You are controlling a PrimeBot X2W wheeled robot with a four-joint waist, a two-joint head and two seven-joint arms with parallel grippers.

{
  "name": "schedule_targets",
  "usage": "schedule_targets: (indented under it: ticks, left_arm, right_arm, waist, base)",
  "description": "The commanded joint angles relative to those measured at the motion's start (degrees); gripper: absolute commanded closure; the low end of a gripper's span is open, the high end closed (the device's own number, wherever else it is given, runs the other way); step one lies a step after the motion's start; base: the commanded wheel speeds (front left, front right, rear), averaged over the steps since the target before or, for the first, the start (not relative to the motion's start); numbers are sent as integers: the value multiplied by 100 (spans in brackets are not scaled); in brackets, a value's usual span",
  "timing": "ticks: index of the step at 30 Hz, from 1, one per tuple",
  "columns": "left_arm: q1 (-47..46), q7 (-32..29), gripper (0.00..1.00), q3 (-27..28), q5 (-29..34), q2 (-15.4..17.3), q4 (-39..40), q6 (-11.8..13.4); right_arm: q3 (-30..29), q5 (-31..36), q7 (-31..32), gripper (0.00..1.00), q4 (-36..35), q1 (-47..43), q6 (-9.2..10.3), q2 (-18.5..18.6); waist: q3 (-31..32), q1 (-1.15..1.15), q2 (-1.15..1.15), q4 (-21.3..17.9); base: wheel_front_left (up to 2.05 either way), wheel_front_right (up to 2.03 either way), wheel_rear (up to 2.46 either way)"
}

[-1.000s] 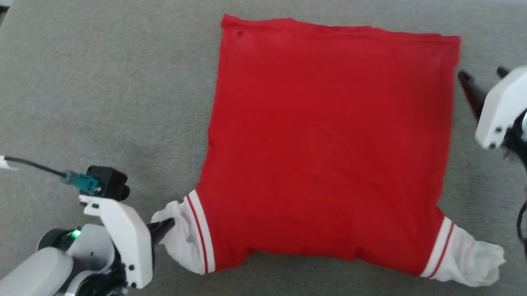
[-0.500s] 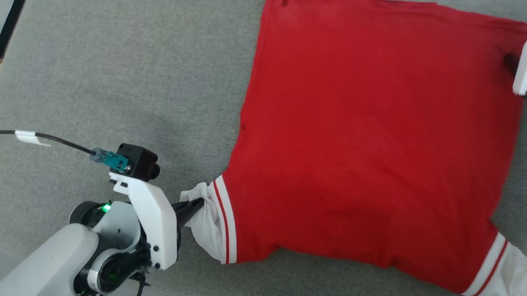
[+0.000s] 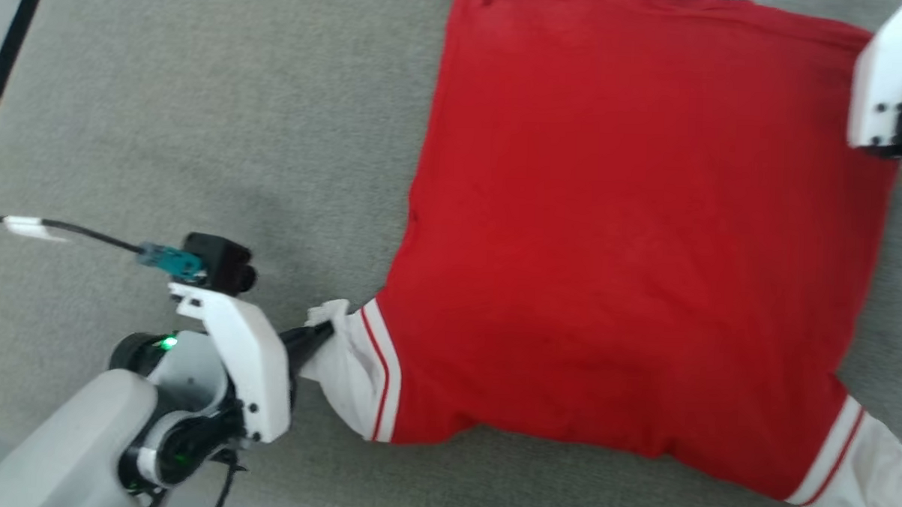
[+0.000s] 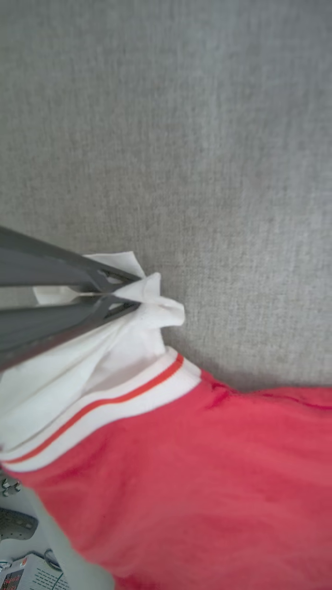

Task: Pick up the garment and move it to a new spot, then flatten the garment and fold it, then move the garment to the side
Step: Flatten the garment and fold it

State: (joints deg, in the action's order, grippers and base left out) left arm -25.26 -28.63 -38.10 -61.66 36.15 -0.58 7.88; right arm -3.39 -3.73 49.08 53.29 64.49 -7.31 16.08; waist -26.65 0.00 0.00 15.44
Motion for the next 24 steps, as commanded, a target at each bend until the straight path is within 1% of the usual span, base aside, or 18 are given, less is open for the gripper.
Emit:
schedule_targets:
  ticks: [1,4,7,10,13,15,18,19,24]
  left_arm:
    - [105,40,100,33,-65,61,-72,55]
    - [243,101,100,146,-103,222,-35,132]
    - [438,176,100,289,-126,409,69,247]
    - [648,214,100,418,-199,616,228,372]
    - [830,236,100,500,-257,775,400,482]
    - [931,241,100,552,-283,860,507,547]
    - [1039,212,100,583,-309,950,649,638]
    - [1072,185,100,592,-314,990,718,694]
    - [1124,159,100,590,-304,1016,823,769]
  right_arm:
    - [167,-135,189,100,216,-458,-32,-140]
    - [747,-678,275,100,-131,-548,-32,-127]
    - [1324,-1274,462,100,-673,-768,-31,2]
    - [1794,-1843,703,100,-1357,-1090,-29,264]
    - [2083,-2305,934,100,-2118,-1474,-17,551]
    - [2164,-2600,1108,100,-2632,-1774,-17,702]
    - [2118,-2910,1388,100,-3418,-2300,-17,949]
    - [1997,-3071,1612,100,-3892,-2657,-17,1032]
    - [1578,-3271,2169,100,-5056,-3676,-17,1064]
  waist:
    - [94,0,0,-110]
    - [240,0,0,-323]
    - [383,0,0,-583]
    - [515,0,0,-820]
    - [647,0,0,-999]
    - [725,0,0,-1094]
    - [819,0,0,-1202]
    - [863,0,0,-1245]
    - [937,0,0,-1298]
  base:
    - [0,0,0]
    - [0,0,0]
    - [0,0,0]
    - [0,0,0]
    - [0,0,0]
    - [0,0,0]
    - [0,0,0]
    - [0,0,0]
    - [0,0,0]
